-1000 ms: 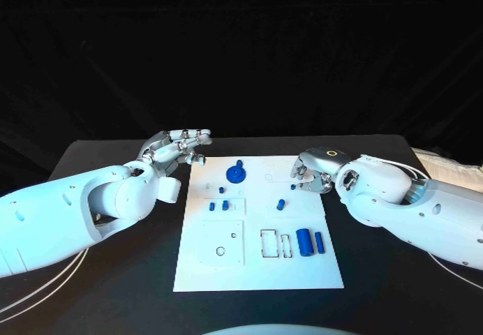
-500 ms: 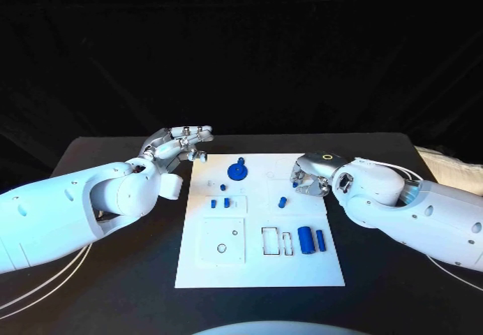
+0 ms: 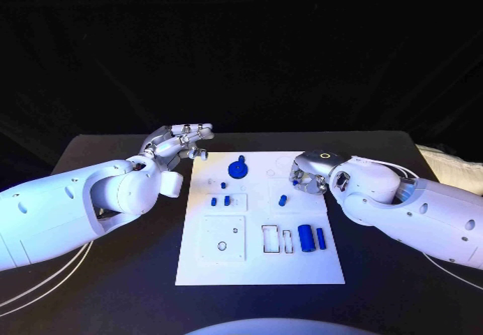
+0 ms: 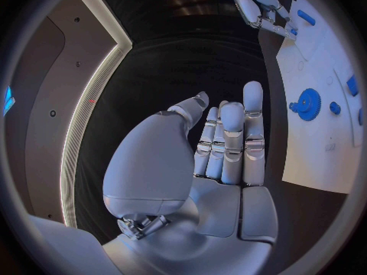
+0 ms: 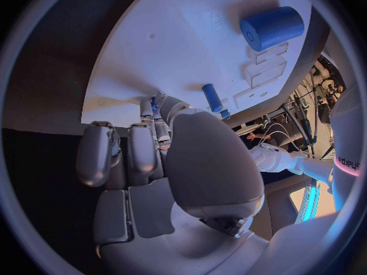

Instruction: Assemble the parts on the task board

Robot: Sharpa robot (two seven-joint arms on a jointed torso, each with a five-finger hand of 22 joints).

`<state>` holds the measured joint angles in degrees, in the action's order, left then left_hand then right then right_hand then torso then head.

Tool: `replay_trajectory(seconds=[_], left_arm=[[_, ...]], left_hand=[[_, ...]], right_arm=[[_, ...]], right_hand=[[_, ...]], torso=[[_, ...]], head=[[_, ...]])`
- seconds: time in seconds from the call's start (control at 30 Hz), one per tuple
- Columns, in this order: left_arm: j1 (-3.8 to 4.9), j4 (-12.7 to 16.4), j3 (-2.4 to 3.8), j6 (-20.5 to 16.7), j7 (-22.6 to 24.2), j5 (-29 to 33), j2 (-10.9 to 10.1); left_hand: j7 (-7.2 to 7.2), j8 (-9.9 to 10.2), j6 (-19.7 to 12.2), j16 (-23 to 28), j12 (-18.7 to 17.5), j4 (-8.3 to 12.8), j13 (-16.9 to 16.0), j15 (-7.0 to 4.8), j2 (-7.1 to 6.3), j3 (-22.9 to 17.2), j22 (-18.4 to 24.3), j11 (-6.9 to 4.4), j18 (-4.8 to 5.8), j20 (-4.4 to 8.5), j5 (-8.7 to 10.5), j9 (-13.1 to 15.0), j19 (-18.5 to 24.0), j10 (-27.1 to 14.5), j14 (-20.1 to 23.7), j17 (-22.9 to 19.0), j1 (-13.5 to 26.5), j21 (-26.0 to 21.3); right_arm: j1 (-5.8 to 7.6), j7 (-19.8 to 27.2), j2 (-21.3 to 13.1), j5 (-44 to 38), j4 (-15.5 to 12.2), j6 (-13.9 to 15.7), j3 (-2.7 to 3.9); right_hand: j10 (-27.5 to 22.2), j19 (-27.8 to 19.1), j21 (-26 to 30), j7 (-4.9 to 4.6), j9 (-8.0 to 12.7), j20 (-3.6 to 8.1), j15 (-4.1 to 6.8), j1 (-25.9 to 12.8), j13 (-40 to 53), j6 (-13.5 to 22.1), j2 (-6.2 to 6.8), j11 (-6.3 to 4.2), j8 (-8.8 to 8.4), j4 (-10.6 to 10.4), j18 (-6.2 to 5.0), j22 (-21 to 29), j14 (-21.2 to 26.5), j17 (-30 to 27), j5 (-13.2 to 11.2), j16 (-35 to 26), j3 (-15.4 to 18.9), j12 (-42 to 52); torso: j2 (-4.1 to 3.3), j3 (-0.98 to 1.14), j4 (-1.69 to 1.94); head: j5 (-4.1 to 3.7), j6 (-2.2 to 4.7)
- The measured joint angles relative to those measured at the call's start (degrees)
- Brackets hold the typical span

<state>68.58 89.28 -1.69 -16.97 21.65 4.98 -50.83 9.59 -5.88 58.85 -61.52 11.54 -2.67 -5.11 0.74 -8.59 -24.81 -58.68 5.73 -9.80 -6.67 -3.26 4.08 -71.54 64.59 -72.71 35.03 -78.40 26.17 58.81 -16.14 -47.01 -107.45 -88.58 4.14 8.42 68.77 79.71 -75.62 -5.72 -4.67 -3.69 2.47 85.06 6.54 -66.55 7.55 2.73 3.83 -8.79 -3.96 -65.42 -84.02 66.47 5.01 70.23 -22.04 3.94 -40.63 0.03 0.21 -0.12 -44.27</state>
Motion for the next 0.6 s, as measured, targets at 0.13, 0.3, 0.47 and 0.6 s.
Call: replay_trajectory(seconds=[0.13,0.3,0.47,0.6], left_arm=[[0.00,0.00,0.00,-0.01,-0.03,0.02,0.00],[0.00,0.00,0.00,-0.02,-0.07,0.03,0.01],[0.00,-0.01,0.00,-0.03,-0.11,0.04,0.05],[0.00,-0.11,0.00,-0.04,-0.15,0.05,0.06]], left_hand=[[0.00,0.00,0.00,0.00,0.00,0.11,0.00,0.21,0.30,0.11,0.09,0.00,0.00,0.00,0.00,0.00,0.00,0.00,0.20,-0.05,-0.30,-0.21],[0.00,0.00,0.00,0.00,0.06,0.16,0.00,0.21,0.30,0.16,0.14,0.00,0.00,0.00,0.00,-0.05,0.00,0.00,0.20,0.01,-0.30,-0.21],[0.13,0.00,-0.13,-0.35,0.25,0.16,0.00,0.21,0.53,0.16,0.15,0.00,0.00,0.00,0.00,-0.04,0.00,0.00,0.20,0.99,-0.53,-0.21],[0.22,0.00,-0.22,-0.35,0.25,0.31,0.00,0.21,0.53,0.31,0.15,0.00,0.00,0.00,0.00,-0.04,0.00,0.00,0.20,0.99,-0.53,-0.21]], right_arm=[[0.01,0.00,0.17,0.00,0.17,-0.01,0.00],[0.00,-0.11,0.30,0.05,0.25,0.16,-0.05],[-0.14,-0.26,0.30,0.11,0.17,0.99,-0.17],[-0.33,-0.54,0.00,0.13,-0.20,2.21,-0.27]], right_hand=[[1.17,0.00,0.00,0.05,-0.03,0.00,0.00,0.00,-0.43,-1.08,-0.65,-0.31,0.08,0.67,0.00,-0.30,0.00,0.06,-0.36,0.00,-1.26,-0.01],[2.44,0.32,0.00,-0.08,-0.50,-0.32,0.00,0.31,-1.02,-1.74,-1.23,-0.04,0.39,2.50,0.00,-0.89,0.00,0.46,-1.61,0.36,-4.34,0.00],[2.70,0.32,-0.28,-0.26,-0.57,-0.33,-0.26,0.31,-1.51,-2.01,-1.37,0.21,0.39,3.82,0.00,-1.15,0.19,0.50,-1.93,0.60,-6.29,-0.02],[2.70,0.53,-0.28,-0.30,-0.72,-0.53,-0.43,0.30,-1.52,-2.13,-1.38,0.21,0.38,4.13,0.00,-1.26,0.01,0.48,-1.96,0.60,-6.59,-0.09]], torso=[[0.02,-0.02,-0.01],[0.04,-0.04,0.00],[0.06,-0.04,0.00],[0.07,-0.03,0.01]], head=[[0.02,-0.09],[-0.05,-0.21],[-0.06,-0.24],[-0.10,-0.29]])
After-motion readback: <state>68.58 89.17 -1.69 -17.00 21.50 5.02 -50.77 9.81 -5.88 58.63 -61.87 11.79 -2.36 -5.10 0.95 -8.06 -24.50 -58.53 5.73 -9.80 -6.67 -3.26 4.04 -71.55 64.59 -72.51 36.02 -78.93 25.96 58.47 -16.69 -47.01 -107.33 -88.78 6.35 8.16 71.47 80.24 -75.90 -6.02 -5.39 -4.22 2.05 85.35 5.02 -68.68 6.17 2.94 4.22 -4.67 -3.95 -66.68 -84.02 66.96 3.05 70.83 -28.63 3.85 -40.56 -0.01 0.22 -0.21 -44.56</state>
